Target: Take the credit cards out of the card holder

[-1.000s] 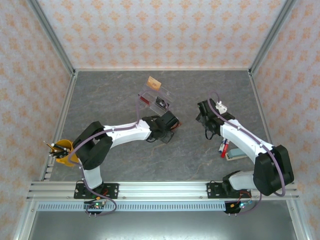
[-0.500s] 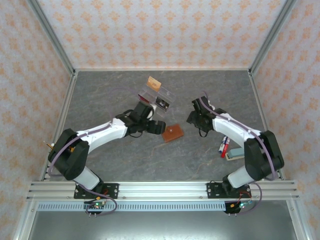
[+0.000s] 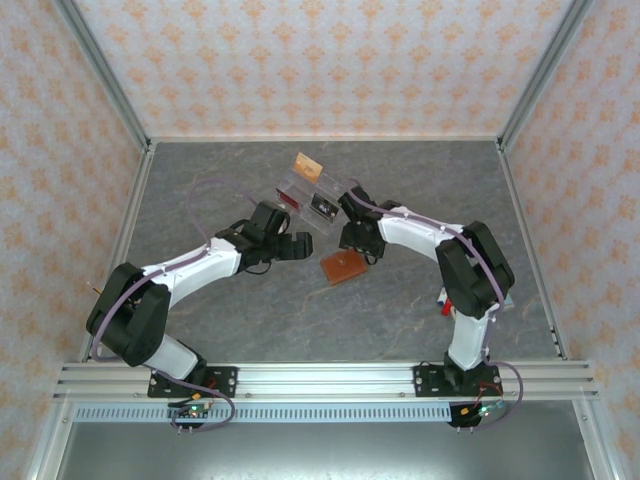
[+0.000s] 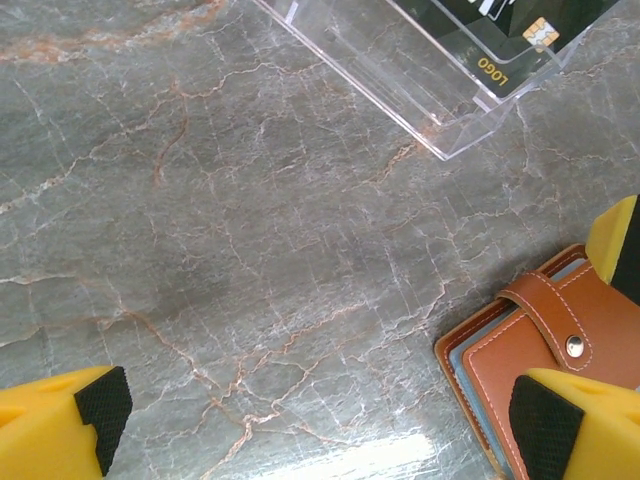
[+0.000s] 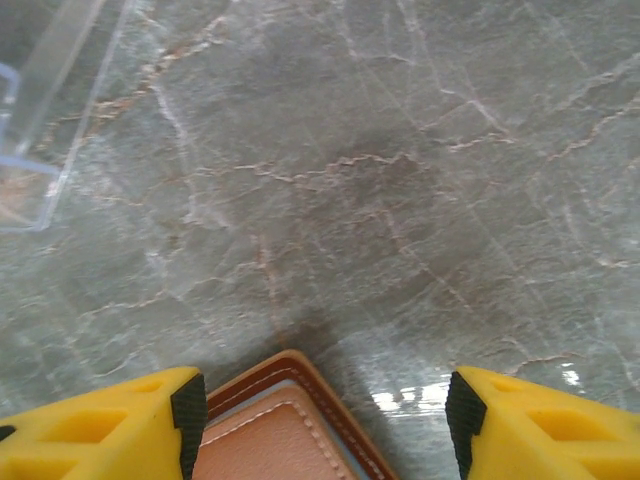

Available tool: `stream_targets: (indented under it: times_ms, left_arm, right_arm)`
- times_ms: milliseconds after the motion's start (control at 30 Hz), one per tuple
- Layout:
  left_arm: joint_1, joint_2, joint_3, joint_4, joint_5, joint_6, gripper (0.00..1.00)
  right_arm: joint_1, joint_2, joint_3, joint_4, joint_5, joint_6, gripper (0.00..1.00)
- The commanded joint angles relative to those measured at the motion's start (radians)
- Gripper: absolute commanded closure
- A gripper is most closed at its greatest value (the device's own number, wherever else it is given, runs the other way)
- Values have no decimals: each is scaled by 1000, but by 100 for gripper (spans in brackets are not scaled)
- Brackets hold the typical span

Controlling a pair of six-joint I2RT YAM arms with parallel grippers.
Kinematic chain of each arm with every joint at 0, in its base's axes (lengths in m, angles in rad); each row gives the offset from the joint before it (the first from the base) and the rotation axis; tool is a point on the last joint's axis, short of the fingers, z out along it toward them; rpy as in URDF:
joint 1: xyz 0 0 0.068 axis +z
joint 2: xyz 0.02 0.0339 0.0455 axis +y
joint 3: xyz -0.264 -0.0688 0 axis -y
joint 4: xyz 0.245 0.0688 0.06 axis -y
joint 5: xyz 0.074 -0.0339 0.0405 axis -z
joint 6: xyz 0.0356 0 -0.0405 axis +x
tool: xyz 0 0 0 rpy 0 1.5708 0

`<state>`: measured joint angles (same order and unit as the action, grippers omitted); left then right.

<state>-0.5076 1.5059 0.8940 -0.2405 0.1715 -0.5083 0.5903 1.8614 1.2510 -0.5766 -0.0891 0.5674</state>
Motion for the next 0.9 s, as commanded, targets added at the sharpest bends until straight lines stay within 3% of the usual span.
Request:
stream_targets:
  times_ms: [0, 267, 467, 600, 733, 867]
  left_arm:
    - [11, -28, -16, -22, -20, -60, 0]
    - [11, -65, -59, -75, 142, -223, 0]
    - [9, -88, -127, -2, 292, -327, 0]
    - [5, -80, -162, 98, 371, -378, 4]
    - [4, -39, -163, 166, 408, -386, 12]
    - [5, 6, -144, 215, 454, -403, 20]
  right_arm:
    - [2, 14, 25, -108, 81, 3, 34]
    - [6, -41, -42, -197, 49, -27, 35]
    - [43, -72, -118, -171, -94, -39, 37]
    - [80, -126, -153, -94, -182, -54, 38]
    - [80, -159, -132, -112, -71, -43, 39]
    - [80, -185, -127, -62, -108, -72, 49]
